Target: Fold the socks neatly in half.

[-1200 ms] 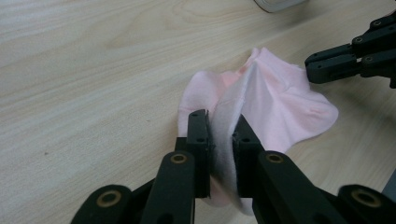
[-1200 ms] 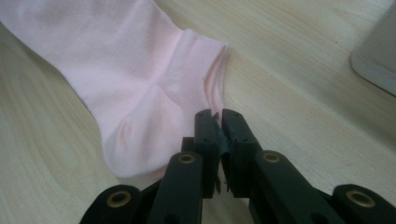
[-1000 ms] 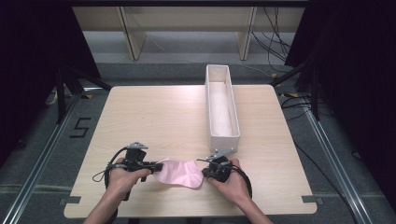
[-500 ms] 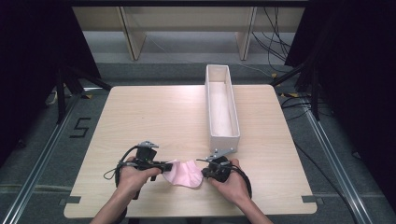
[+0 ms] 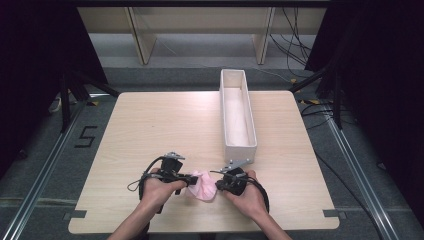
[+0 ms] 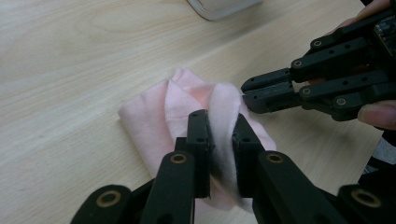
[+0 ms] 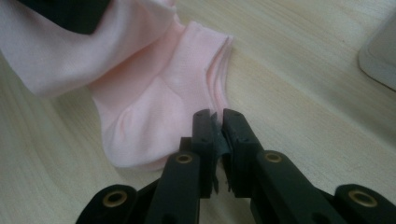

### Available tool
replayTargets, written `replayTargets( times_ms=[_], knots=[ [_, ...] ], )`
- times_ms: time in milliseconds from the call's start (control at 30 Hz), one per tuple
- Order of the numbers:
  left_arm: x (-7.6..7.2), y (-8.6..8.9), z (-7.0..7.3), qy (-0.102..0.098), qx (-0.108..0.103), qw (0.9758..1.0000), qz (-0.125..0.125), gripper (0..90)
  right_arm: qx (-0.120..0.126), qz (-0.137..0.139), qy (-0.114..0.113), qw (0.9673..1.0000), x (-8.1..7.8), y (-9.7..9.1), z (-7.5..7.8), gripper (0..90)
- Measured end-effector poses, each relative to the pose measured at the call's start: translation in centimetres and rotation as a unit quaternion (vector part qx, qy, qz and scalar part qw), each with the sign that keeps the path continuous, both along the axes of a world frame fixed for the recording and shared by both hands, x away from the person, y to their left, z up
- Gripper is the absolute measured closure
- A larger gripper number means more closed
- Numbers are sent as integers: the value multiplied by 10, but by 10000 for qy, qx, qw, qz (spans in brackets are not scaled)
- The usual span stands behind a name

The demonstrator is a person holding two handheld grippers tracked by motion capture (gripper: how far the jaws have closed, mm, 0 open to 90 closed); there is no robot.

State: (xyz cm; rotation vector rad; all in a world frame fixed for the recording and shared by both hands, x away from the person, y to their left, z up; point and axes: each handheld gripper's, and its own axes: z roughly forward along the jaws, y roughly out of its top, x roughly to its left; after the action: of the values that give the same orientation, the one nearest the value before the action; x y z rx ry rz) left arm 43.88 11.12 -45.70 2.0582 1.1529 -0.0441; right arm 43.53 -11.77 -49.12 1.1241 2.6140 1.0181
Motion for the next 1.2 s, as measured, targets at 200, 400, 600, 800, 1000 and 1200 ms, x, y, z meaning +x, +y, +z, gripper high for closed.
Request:
replayTargets(
  times_ms=[200, 400, 600, 800, 1000, 1200],
  knots=[
    [1, -9, -3, 36, 67, 9999, -94, 800, -8, 9, -13, 10000, 0, 0, 0, 837],
    [1, -19, -9, 48, 188, 9997, -114, 779, -7, -2, 7, 10000, -1, 0, 1, 831],
    [0, -24, -9, -86, 78, 9997, -200, 721, -36, 11, -57, 10000, -1, 0, 1, 824],
    [-1, -31, -11, -212, -44, 9992, -330, 678, 70, -72, -87, 9999, -2, -3, 7, 814],
    [-3, -35, -7, -347, -252, 9980, -464, 548, 149, -100, -186, 9997, -2, -9, 17, 809],
    [-5, -27, 10, -629, -589, 9953, -440, 503, 106, -88, -145, 9998, -2, -13, 19, 807]
  ],
)
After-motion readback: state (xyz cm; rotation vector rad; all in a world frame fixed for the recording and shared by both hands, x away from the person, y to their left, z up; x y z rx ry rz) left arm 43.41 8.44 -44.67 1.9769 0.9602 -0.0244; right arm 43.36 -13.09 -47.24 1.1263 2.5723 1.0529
